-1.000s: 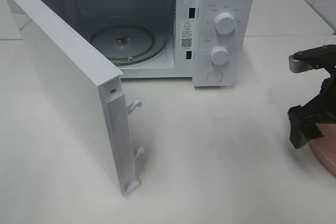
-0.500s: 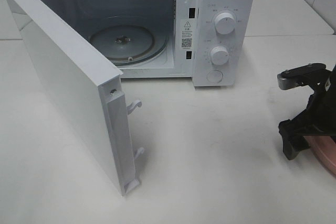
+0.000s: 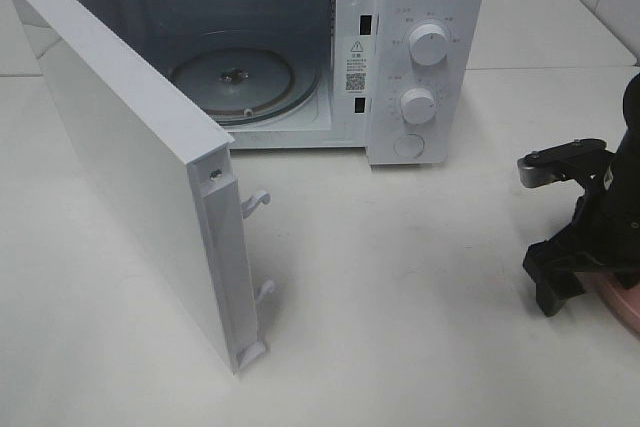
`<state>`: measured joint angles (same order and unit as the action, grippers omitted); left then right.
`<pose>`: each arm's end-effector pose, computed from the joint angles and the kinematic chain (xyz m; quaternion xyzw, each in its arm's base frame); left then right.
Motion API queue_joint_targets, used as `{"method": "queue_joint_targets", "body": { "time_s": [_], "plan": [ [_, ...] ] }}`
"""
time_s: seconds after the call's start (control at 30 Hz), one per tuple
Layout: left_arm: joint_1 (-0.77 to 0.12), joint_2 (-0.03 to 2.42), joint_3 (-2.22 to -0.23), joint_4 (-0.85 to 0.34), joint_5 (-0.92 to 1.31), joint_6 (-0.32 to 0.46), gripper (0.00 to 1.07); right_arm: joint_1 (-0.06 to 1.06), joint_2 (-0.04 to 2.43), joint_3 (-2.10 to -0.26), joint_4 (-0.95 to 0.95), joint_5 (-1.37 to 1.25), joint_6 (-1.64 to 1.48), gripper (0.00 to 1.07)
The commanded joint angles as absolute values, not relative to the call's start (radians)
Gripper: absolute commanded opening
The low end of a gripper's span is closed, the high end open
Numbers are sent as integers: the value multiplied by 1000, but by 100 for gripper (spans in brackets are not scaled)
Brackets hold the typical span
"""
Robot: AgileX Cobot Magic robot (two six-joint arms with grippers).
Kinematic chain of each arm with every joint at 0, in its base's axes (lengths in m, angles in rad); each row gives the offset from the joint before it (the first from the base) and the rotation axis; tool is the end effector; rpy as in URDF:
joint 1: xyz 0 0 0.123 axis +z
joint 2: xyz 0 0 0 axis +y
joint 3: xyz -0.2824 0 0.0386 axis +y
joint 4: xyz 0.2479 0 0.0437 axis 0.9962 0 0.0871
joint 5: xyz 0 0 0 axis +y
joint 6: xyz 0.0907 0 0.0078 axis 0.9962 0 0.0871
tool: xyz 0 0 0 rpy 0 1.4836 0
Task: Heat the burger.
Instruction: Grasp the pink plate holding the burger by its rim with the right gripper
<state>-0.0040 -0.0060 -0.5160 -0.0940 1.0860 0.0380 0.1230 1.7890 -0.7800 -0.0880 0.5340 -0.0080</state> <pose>-0.0089 -0.0075 0.2798 0.0208 0.8529 -0.0381 0.5203 0.2767 0.0301 0.1135 -0.1017 0.9929 -0.0212 0.0587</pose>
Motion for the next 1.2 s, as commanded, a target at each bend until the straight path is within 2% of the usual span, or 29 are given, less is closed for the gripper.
{"method": "queue_joint_targets", "body": {
  "time_s": [0.03,0.07,0.17,0.2,0.23,0.27,0.33,0.4,0.43,0.47,0.53,1.03,1.2],
  "plan": [
    [-9,-21,-516,-102,1072,37,98,117,1790,-784,-123,538,25,70],
    [-9,-21,-516,-102,1072,37,98,117,1790,-784,-136,538,49,60],
    [-9,-21,-516,-102,1072,37,98,117,1790,-784,-173,539,97,56],
    [-9,-21,-516,-102,1072,37,98,117,1790,-784,-212,539,148,43],
    [-9,-21,-516,-102,1072,37,98,117,1790,-784,-224,539,166,37],
    [-9,-21,-516,-102,1072,37,98,117,1790,-784,-224,539,166,37],
    [-9,-21,-516,-102,1072,37,98,117,1790,-784,-233,539,210,18],
    [-9,-21,-516,-102,1072,37,98,117,1790,-784,-233,539,212,15],
    [-9,-21,-516,-102,1072,37,98,117,1790,-784,-234,540,213,9],
    [-9,-21,-516,-102,1072,37,98,117,1790,-784,-234,540,213,9],
    [-9,-21,-516,-102,1072,37,98,117,1790,-784,-244,541,212,1],
    [-9,-21,-516,-102,1072,37,98,120,1763,-784,-252,585,214,0],
    [-9,-21,-516,-102,1072,37,98,155,1758,-784,-275,617,235,0]
  ]
}}
